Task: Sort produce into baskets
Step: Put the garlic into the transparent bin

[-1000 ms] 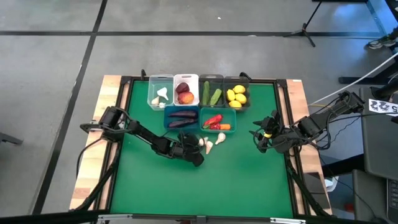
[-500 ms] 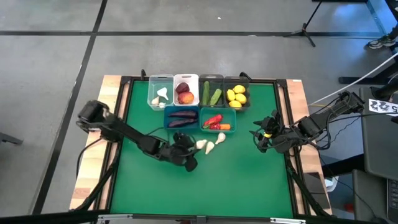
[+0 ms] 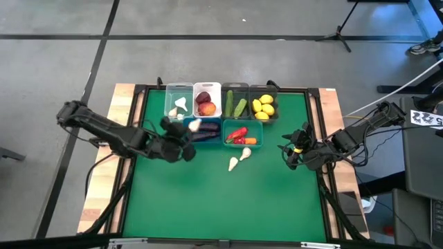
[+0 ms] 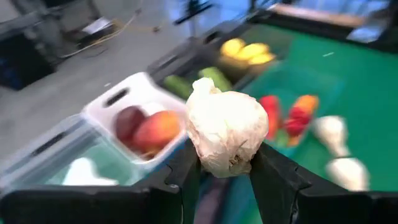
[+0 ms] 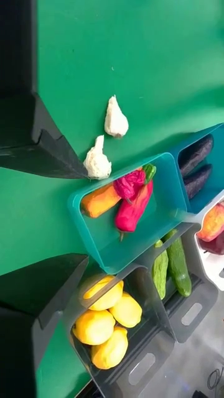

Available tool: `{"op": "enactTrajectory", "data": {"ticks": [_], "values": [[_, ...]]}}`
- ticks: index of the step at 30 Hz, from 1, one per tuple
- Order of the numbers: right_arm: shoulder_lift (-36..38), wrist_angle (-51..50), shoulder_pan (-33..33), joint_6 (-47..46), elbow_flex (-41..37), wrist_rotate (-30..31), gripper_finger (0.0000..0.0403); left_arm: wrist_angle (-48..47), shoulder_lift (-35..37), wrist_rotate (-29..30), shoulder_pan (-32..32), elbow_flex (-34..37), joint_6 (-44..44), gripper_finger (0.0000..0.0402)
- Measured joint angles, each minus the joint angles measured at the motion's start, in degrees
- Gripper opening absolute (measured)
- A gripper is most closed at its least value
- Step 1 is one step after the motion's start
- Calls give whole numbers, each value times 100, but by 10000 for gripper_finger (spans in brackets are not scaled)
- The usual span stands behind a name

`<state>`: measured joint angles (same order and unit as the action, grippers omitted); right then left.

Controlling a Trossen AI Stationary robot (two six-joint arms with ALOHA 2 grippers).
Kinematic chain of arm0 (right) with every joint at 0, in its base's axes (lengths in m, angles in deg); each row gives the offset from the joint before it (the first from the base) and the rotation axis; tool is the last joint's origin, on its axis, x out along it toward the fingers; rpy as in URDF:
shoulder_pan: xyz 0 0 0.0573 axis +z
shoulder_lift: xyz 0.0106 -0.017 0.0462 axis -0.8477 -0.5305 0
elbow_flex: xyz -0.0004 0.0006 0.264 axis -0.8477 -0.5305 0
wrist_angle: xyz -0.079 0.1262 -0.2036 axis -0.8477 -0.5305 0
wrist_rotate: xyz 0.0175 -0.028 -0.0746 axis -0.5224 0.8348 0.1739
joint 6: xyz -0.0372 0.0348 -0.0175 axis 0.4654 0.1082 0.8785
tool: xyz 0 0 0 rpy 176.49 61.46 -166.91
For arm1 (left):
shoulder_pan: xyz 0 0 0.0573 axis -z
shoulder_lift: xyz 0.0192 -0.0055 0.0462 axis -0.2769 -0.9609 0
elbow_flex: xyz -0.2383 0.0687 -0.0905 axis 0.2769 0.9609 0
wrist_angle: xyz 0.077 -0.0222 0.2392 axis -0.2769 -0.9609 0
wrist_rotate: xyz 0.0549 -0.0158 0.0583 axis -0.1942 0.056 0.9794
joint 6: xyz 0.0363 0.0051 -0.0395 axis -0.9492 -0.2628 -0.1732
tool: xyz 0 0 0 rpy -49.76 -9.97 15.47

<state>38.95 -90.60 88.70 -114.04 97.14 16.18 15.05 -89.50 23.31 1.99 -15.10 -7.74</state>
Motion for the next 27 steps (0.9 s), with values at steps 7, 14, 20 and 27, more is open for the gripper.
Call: {"op": "enactTrajectory", "data": {"ticks": [7,14,20,27], "values": [[0,35,-2,-4,0,153,209,-1306,235,47,-753,0,131,118],[0,136,-2,-105,0,168,209,-1512,254,-74,-1518,293,-61,121],[0,131,-2,-139,0,304,209,-1067,254,-644,-2221,917,-461,138],[0,131,-2,-160,0,232,209,-373,252,-1547,-3349,1224,-1368,174]]}}
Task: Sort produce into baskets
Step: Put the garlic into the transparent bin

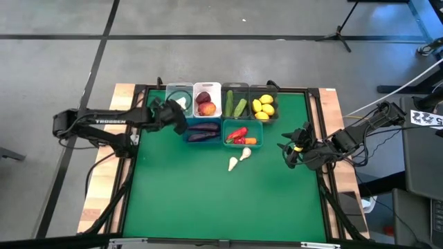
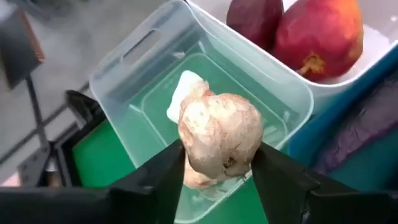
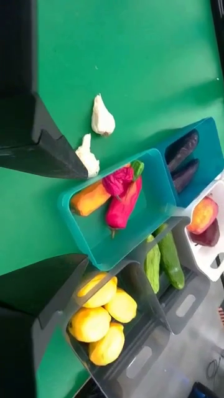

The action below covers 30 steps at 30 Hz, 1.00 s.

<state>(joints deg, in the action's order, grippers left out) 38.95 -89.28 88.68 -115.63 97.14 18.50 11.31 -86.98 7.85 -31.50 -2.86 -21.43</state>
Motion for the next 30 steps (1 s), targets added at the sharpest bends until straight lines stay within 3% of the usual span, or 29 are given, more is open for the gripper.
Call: {"op": "enactTrajectory", "data": {"ticks": [7,12,23,30], "values": [[0,-2,0,21,0,114,209,504,0,-138,-151,0,-760,246],[0,-4,0,23,0,114,209,502,-15,-259,-276,0,-721,282],[0,-1,0,-228,0,216,209,547,22,-344,-318,0,-748,279],[-262,3,0,-403,0,370,209,1233,297,-1636,157,0,-477,279]]}}
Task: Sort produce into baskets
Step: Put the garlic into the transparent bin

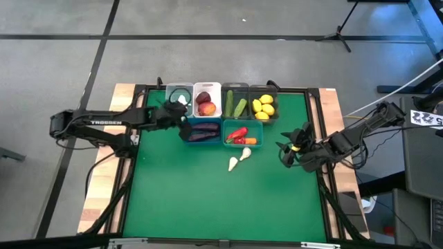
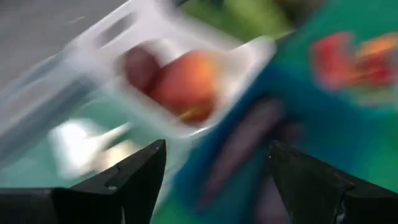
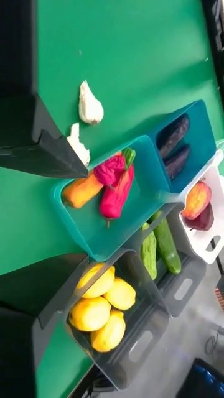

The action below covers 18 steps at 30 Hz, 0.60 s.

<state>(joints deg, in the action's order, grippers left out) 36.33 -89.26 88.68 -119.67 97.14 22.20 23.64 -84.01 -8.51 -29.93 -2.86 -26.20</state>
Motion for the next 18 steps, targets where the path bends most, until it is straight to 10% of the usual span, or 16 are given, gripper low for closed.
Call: {"op": "enactTrajectory", "data": {"ticks": [10,18], "values": [[-449,15,0,0,0,-218,209,1231,-3,-201,1387,-2,161,279],[-481,171,0,2,0,-211,209,4128,-1719,377,2825,-6,315,279]]}}
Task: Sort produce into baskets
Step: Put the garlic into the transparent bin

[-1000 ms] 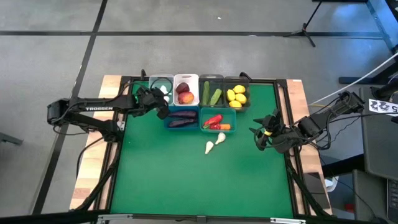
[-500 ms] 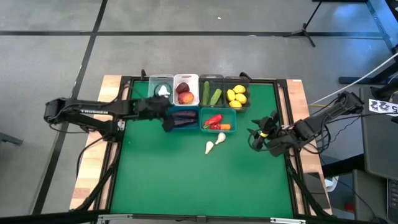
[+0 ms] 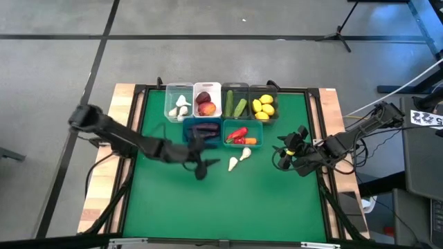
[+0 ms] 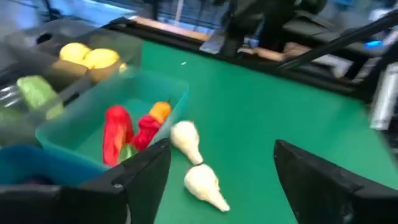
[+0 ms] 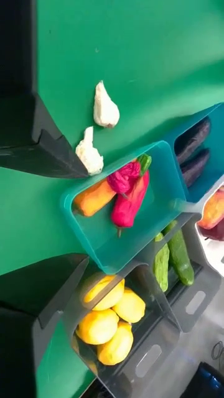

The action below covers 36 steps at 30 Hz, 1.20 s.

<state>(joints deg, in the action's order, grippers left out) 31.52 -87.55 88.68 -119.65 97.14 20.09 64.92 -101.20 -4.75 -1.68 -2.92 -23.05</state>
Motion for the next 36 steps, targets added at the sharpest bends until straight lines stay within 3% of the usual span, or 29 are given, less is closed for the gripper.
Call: {"op": "enactTrajectory", "data": {"ticks": [6,11,16,36], "values": [[2,143,0,-2,0,0,209,707,-1586,1422,589,-415,489,278],[-28,180,0,-13,0,-20,209,684,-2649,1704,791,-1253,426,278],[-240,178,0,-19,0,-15,209,229,-3425,2459,814,-1966,622,278],[-693,373,0,-24,0,-157,209,245,-4508,2466,483,-2188,1687,278]]}}
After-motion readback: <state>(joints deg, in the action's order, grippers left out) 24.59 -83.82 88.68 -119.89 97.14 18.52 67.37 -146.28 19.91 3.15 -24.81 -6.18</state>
